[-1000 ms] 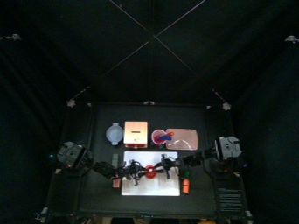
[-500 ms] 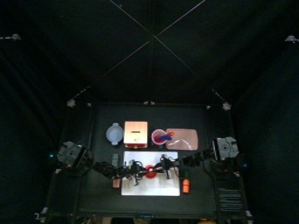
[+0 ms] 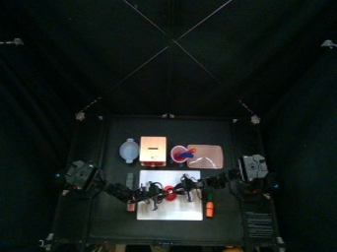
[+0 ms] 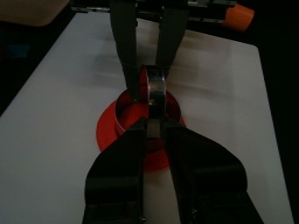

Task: Get the cutter from the drawer then cut the dough then place the extra dough in the bowl
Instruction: Cut the dough

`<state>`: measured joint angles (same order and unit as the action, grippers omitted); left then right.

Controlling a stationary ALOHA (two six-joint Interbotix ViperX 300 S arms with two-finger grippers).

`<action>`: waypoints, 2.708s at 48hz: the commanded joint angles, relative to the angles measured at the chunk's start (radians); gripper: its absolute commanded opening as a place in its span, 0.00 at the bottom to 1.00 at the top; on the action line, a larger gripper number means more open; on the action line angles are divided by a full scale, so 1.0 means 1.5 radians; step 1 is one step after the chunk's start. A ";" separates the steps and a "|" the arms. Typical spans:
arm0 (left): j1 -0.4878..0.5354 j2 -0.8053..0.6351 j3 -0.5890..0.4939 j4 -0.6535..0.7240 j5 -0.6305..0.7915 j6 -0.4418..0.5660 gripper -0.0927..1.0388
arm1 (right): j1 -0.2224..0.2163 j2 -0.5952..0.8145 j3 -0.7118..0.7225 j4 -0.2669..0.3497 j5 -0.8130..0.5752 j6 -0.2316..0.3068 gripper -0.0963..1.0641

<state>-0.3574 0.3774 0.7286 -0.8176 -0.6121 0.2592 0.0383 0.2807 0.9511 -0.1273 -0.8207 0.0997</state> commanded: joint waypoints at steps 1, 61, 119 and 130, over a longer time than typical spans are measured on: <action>0.000 0.052 0.009 -0.010 0.054 -0.004 0.55 | -0.008 0.016 0.009 0.013 0.010 0.002 0.58; 0.052 -0.110 0.047 0.034 0.039 0.084 0.60 | 0.076 -0.078 -0.047 0.031 0.098 0.001 0.58; 0.043 -0.029 0.004 0.047 0.140 0.108 0.71 | 0.074 -0.036 -0.041 0.040 0.120 -0.002 0.59; 0.039 -0.086 0.003 0.076 0.107 0.112 0.71 | 0.067 -0.065 -0.040 0.018 0.127 -0.003 0.59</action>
<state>-0.2807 0.2823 0.7210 -0.7271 -0.4479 0.4188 0.1442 0.2209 0.8836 -0.0813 -0.6458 0.0982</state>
